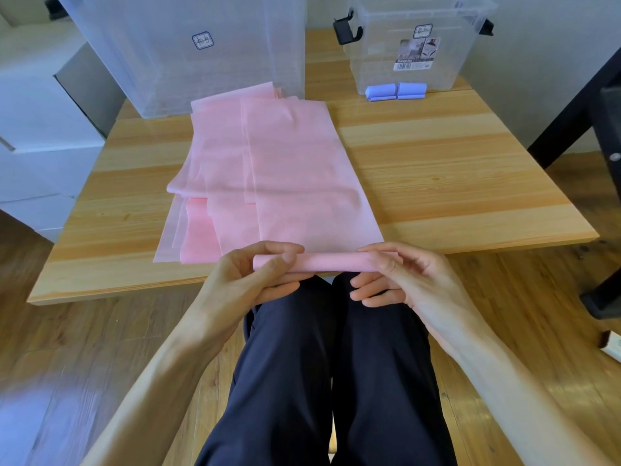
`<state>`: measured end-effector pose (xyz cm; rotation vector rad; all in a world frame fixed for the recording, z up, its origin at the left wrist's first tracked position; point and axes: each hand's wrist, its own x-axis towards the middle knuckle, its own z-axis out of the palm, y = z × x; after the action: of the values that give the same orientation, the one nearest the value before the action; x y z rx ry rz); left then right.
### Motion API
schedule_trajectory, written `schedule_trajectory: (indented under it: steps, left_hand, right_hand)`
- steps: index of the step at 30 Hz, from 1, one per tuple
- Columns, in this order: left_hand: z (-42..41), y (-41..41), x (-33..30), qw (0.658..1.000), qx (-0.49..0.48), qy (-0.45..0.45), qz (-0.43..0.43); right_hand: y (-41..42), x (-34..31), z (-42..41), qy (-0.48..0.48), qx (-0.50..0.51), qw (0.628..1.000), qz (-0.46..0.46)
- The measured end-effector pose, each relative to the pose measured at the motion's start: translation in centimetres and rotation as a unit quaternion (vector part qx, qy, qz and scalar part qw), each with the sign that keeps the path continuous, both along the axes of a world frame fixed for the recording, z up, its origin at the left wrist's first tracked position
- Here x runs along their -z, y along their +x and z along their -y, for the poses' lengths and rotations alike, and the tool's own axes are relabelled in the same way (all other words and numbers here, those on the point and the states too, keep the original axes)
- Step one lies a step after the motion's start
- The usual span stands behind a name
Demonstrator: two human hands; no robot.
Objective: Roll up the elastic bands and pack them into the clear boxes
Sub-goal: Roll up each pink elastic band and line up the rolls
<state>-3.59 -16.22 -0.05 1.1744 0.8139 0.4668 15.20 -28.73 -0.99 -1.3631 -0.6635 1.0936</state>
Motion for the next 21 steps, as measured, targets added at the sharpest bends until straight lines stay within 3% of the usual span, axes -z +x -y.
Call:
schedule_trajectory:
  steps: [21]
  left_hand:
    - [0.49, -0.69, 0.27, 0.999, 0.007, 0.042, -0.017]
  right_hand:
    - [-0.61, 0.01, -0.46, -0.008, -0.02, 1.0, 0.001]
